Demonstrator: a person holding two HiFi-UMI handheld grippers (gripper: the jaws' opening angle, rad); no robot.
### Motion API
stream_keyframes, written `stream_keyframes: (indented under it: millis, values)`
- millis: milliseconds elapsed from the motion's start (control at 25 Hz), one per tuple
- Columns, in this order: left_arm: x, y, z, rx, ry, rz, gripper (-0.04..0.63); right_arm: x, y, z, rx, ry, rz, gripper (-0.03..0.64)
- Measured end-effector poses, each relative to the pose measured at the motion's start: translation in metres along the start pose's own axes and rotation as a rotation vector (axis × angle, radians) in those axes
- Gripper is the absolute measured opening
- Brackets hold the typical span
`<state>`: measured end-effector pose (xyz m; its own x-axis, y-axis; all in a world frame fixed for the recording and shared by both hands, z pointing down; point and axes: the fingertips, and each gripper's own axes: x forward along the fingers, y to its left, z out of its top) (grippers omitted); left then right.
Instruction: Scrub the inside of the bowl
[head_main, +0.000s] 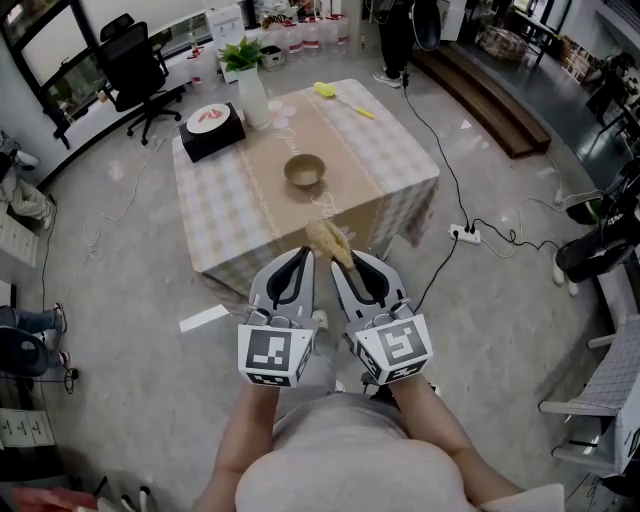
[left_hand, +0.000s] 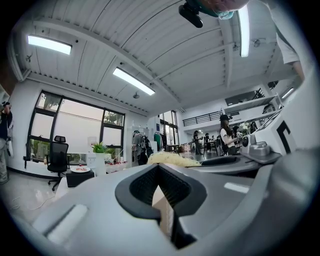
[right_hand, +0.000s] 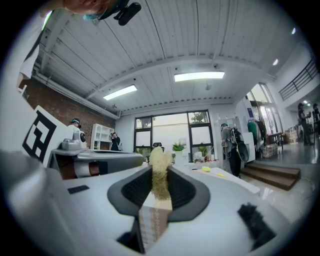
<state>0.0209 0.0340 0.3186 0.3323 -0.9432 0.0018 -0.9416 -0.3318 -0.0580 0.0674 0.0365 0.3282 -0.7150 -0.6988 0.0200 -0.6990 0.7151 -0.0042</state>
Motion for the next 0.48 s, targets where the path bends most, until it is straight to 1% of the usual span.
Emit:
stream_keyframes:
  millis: [360, 480]
  values:
    - [0.05, 0.046, -0.007, -0.027, 0.011, 0.032, 0.005, 0.056, -0.031, -0.007, 0.013, 0.031, 0.01, 0.092]
    - [0.07, 0.058, -0.011, -0.024, 0.021, 0.031, 0.005, 0.076, -0.045, -0.012, 0.018, 0.045, 0.007, 0.092]
